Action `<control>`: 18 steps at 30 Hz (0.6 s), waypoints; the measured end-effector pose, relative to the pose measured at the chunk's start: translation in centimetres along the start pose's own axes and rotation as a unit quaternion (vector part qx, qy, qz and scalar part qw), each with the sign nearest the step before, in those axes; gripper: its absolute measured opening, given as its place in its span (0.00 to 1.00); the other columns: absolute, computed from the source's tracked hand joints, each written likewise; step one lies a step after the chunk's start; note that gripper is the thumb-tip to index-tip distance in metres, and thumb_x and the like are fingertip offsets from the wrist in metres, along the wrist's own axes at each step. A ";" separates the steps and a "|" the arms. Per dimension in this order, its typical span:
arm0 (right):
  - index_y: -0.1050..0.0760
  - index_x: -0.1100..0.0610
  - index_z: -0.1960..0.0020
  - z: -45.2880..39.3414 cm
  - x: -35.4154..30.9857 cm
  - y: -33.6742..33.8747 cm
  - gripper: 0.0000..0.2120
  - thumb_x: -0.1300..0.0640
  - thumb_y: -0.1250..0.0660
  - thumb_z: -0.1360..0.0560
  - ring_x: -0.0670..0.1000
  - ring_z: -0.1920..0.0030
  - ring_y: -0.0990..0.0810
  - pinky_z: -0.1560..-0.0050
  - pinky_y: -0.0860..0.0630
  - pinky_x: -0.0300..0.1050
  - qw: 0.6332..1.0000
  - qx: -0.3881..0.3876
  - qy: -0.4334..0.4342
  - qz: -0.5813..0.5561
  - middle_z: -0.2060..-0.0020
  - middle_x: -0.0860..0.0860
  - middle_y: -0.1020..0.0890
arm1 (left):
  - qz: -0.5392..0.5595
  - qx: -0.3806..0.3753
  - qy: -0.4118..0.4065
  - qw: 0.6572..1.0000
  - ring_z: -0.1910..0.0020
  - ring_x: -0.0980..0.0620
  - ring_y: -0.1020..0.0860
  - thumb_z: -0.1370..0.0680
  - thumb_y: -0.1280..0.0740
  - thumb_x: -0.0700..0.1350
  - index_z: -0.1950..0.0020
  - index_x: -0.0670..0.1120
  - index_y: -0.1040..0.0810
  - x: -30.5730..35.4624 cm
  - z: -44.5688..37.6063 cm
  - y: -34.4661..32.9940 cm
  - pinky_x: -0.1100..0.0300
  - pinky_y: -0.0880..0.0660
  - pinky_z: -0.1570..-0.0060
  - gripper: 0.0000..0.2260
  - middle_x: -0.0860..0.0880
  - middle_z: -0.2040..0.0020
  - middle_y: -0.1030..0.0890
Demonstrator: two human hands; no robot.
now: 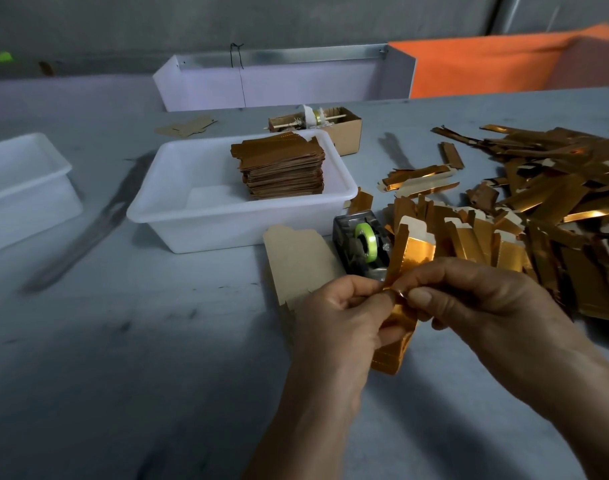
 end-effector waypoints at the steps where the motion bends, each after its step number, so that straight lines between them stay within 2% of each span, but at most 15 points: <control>1: 0.22 0.42 0.53 -0.1 0.1 0.0 0.13 0.49 0.40 0.35 0.35 0.54 0.23 0.60 0.29 0.24 1.000 0.001 0.003 0.009 0.57 0.35 0.20 | 0.001 -0.001 -0.003 1.000 0.62 0.54 0.16 0.24 0.31 0.37 0.55 0.43 0.18 0.0 0.0 0.0 0.65 0.21 0.64 0.03 0.49 0.62 0.15; 3: 0.27 0.36 0.49 -0.2 0.3 -0.1 0.15 0.48 0.39 0.34 0.34 0.53 0.24 0.59 0.28 0.24 0.999 0.004 -0.002 0.038 0.55 0.33 0.22 | -0.001 -0.003 -0.007 1.000 0.61 0.54 0.15 0.24 0.31 0.38 0.55 0.44 0.18 0.1 0.0 0.1 0.65 0.21 0.64 0.03 0.48 0.61 0.15; 6: 0.34 0.40 0.52 -0.4 0.7 -0.1 0.14 0.54 0.33 0.31 0.35 0.57 0.22 0.61 0.27 0.25 0.997 0.032 -0.006 0.068 0.57 0.35 0.21 | 0.004 -0.011 -0.010 1.000 0.60 0.53 0.15 0.24 0.31 0.38 0.56 0.44 0.18 0.0 0.1 0.2 0.64 0.20 0.62 0.03 0.47 0.59 0.15; 9: 0.34 0.43 0.55 -0.5 1.0 -0.1 0.14 0.56 0.31 0.31 0.34 0.59 0.22 0.64 0.28 0.24 0.995 0.059 -0.011 0.079 0.65 0.45 0.20 | 0.008 -0.027 -0.011 1.000 0.58 0.51 0.15 0.24 0.32 0.36 0.54 0.42 0.18 0.0 0.2 0.2 0.61 0.19 0.59 0.04 0.46 0.58 0.14; 14: 0.35 0.43 0.56 -0.4 0.8 -0.3 0.14 0.56 0.30 0.30 0.34 0.59 0.22 0.64 0.27 0.25 0.992 0.062 -0.016 0.104 0.64 0.44 0.21 | 0.028 -0.074 0.009 0.997 0.58 0.51 0.16 0.22 0.35 0.40 0.50 0.39 0.19 0.3 0.2 0.3 0.59 0.19 0.55 0.07 0.42 0.56 0.16; 18: 0.36 0.42 0.56 -0.5 0.2 -0.7 0.15 0.55 0.31 0.30 0.38 0.61 0.21 0.66 0.25 0.29 0.988 0.059 -0.021 0.142 0.63 0.43 0.21 | 0.007 -0.049 -0.017 0.999 0.57 0.48 0.15 0.23 0.32 0.43 0.53 0.39 0.18 0.1 0.3 0.4 0.58 0.18 0.57 0.07 0.42 0.57 0.15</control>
Point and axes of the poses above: each hand's wrist, its own z-axis away from the middle knuckle, its own y-axis out of the back of the hand, x = y × z, the point moved 3 cm from there along -z, towards the middle knuckle
